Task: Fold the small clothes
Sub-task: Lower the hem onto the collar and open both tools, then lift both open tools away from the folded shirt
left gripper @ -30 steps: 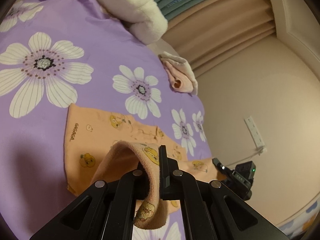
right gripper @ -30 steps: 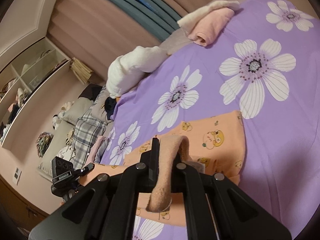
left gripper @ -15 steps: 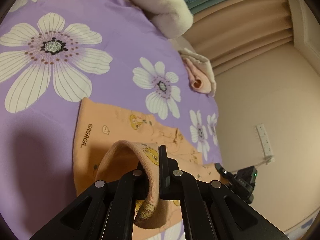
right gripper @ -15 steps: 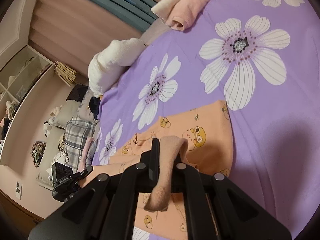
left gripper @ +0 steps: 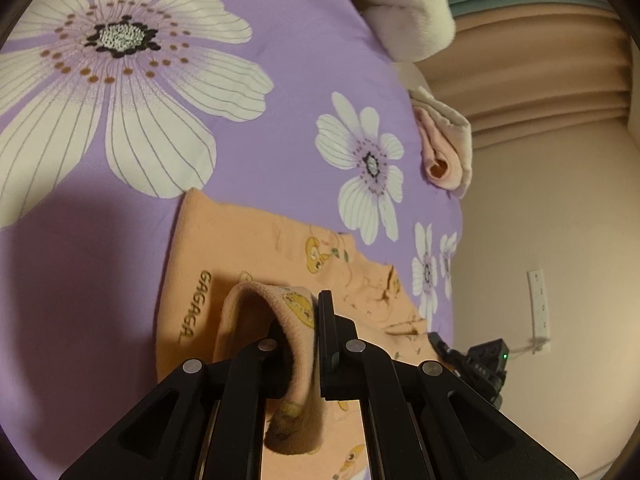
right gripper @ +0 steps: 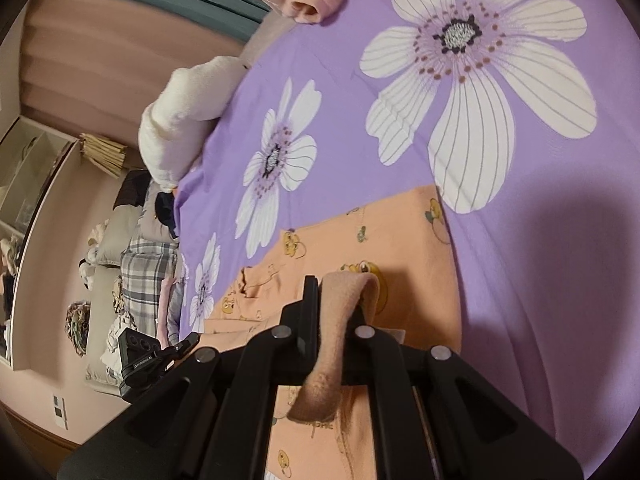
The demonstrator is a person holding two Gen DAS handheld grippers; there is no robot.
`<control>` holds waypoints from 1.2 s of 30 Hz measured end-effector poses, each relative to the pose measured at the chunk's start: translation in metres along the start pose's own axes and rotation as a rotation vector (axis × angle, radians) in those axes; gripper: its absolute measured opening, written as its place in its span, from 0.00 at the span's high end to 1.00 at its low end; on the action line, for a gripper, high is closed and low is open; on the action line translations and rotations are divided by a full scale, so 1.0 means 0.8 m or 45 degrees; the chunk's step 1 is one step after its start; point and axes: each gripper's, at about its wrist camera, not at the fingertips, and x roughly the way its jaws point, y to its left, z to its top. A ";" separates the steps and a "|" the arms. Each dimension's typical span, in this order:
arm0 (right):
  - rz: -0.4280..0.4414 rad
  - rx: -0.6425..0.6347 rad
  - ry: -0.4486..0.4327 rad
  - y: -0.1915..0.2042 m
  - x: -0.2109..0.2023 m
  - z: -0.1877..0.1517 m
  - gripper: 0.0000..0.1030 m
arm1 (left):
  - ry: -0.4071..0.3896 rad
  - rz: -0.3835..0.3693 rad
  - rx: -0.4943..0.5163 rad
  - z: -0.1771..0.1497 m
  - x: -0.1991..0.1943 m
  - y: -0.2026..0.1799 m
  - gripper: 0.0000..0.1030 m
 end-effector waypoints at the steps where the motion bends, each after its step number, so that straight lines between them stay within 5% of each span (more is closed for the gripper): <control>1: -0.006 0.007 0.009 -0.001 0.003 0.002 0.93 | 0.006 0.000 -0.023 0.003 0.002 0.002 1.00; 6: -0.029 0.083 0.065 -0.010 0.014 0.016 0.91 | 0.052 -0.012 -0.151 0.018 0.011 0.016 1.00; 11: 0.027 0.228 0.098 -0.024 0.017 0.029 0.67 | 0.112 -0.017 -0.269 0.033 0.019 0.025 0.97; 12: 0.048 0.248 0.098 -0.024 0.017 0.032 0.61 | 0.113 -0.035 -0.286 0.036 0.018 0.025 0.91; 14: 0.085 0.286 0.087 -0.024 0.014 0.037 0.59 | 0.083 -0.102 -0.320 0.042 0.013 0.025 0.44; 16: 0.117 0.294 0.061 -0.019 0.010 0.043 0.57 | 0.029 -0.153 -0.343 0.046 0.005 0.023 0.29; 23: 0.223 0.288 -0.085 -0.016 -0.001 0.064 0.54 | -0.086 -0.120 -0.275 0.074 0.003 0.010 0.29; 29: 0.202 0.228 -0.159 -0.009 -0.016 0.064 0.54 | -0.260 -0.167 -0.241 0.090 -0.023 0.004 0.29; 36: 0.084 -0.144 -0.186 0.043 -0.040 0.041 0.54 | -0.178 0.107 0.060 0.054 -0.029 -0.034 0.29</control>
